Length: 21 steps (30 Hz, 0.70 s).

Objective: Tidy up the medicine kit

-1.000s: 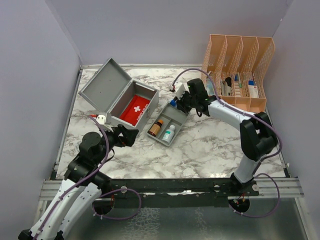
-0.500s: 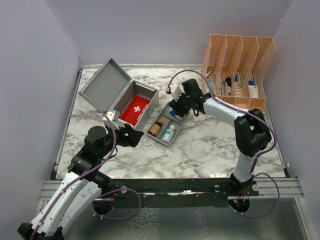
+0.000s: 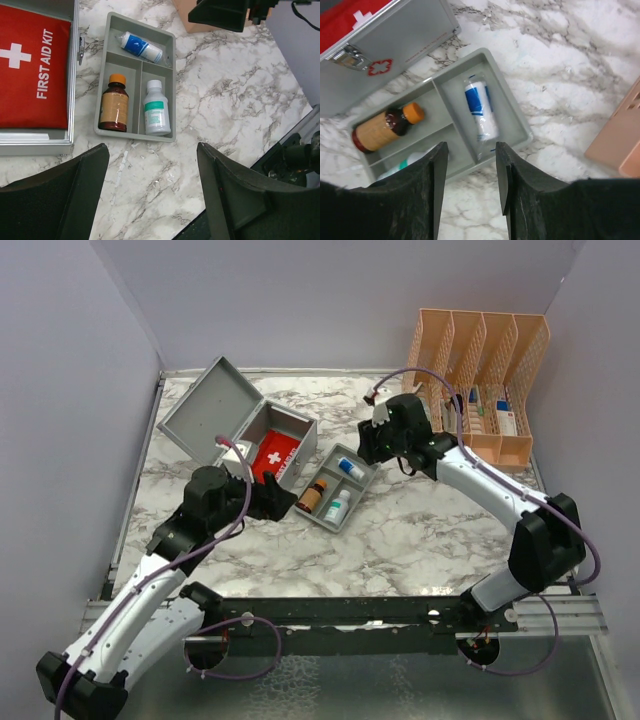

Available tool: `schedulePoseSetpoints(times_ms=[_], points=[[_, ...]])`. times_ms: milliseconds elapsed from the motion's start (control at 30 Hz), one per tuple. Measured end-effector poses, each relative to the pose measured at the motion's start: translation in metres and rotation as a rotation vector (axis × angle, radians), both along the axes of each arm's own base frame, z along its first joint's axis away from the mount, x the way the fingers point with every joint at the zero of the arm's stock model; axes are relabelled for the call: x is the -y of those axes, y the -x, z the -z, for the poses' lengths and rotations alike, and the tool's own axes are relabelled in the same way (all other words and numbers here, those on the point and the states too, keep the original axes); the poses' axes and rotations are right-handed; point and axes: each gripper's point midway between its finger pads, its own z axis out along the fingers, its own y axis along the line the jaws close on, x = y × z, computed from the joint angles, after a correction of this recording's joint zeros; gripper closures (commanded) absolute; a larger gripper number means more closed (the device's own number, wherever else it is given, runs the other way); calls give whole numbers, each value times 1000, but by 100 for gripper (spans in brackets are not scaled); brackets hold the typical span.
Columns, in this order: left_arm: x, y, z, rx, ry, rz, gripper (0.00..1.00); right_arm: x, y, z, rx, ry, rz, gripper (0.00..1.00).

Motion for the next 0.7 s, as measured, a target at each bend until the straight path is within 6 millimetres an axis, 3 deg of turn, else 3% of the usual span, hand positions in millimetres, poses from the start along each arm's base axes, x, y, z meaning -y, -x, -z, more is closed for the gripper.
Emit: schedulePoseSetpoints(times_ms=[133,400,700], points=[[13,-7,5,-22,-41,40,38,9,24,3,-73,-126,136,58],[61,-13,19,-47,-174,155,47,44,74,63,-286,-164,402,64],[103,-32,43,-89,-316,159,55,68,99,68,-345,-214,599,67]])
